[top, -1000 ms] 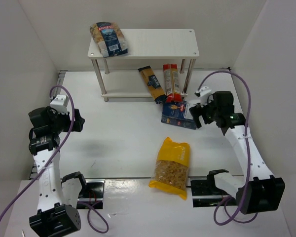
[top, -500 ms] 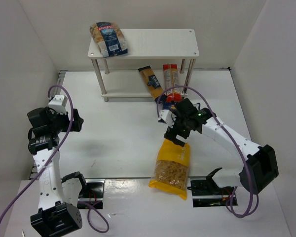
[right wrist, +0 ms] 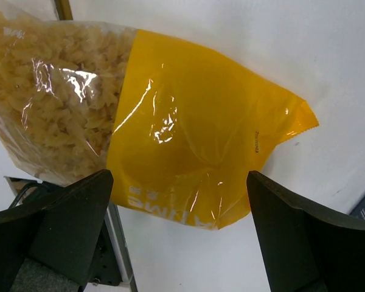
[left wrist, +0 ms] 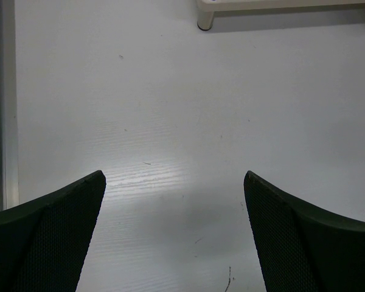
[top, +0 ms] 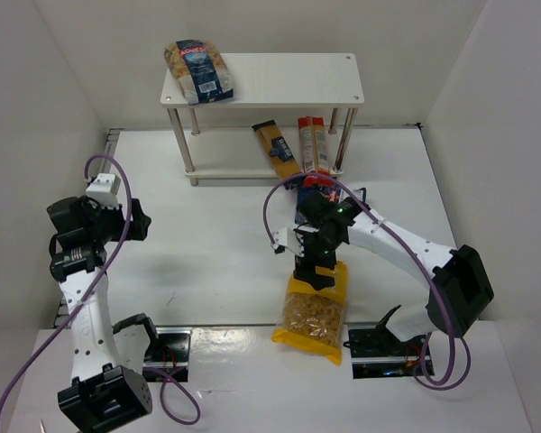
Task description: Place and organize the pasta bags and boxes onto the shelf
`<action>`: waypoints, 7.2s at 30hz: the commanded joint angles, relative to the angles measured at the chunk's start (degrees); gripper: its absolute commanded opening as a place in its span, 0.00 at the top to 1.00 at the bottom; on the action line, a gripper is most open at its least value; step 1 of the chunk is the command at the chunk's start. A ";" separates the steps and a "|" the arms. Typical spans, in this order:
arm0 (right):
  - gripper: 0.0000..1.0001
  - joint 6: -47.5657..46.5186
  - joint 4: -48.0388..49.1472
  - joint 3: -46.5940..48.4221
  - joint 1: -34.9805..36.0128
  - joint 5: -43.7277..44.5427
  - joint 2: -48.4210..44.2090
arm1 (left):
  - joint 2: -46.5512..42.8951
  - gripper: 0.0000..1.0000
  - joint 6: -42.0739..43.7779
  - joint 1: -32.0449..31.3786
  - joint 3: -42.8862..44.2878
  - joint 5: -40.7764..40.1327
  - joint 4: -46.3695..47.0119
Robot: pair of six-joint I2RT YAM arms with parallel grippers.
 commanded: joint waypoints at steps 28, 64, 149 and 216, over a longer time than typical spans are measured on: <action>1.00 8.33 13.90 6.01 7.53 -4.74 16.96 | -0.58 0.00 1.57 1.49 1.16 3.03 1.29; 1.00 36.20 33.87 29.93 4.91 1.14 21.45 | 4.33 0.00 15.09 -1.40 5.10 17.97 -9.06; 1.00 29.61 15.41 67.38 9.04 -31.56 26.46 | 30.19 0.00 46.04 -14.42 23.66 43.99 -46.78; 0.00 23.46 16.55 0.67 -71.99 -22.50 -23.99 | 48.18 1.00 41.34 -13.54 25.66 66.38 -28.62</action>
